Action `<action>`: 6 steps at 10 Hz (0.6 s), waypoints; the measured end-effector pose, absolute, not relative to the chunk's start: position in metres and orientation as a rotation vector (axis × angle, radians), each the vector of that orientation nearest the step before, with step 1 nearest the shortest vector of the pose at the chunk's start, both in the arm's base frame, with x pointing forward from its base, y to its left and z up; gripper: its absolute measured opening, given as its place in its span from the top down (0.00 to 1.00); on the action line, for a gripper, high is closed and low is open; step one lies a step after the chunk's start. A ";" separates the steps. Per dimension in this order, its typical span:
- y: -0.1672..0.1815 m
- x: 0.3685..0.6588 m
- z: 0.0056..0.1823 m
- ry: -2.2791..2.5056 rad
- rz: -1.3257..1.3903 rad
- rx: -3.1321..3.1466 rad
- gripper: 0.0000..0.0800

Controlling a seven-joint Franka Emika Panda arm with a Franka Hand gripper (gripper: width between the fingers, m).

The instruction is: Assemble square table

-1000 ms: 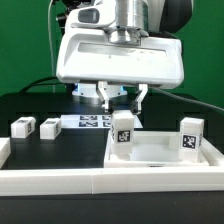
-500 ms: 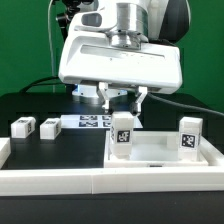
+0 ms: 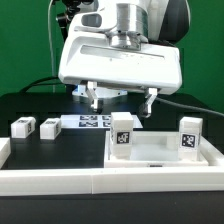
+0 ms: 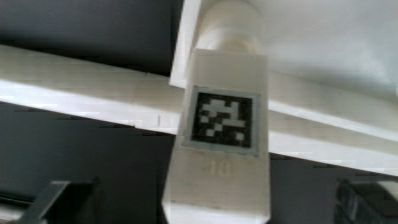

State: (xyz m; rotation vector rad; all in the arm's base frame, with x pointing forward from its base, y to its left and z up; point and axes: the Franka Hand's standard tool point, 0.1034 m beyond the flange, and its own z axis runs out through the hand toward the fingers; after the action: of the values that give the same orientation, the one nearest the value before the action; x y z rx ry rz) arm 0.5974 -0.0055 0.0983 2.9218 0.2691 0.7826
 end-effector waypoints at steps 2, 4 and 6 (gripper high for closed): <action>-0.006 0.598 0.099 0.269 0.780 2.923 0.19; -0.011 0.601 0.111 0.253 0.753 2.944 0.19; -0.012 0.603 0.121 0.244 0.742 2.958 0.19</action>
Offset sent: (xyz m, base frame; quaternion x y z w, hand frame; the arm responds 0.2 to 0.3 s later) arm 0.0039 -0.0104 0.0230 0.0153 -0.0381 -0.0178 0.9990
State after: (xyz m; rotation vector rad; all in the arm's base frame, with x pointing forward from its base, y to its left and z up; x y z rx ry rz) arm 0.6030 -0.0120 0.1207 2.9585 0.2439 0.7424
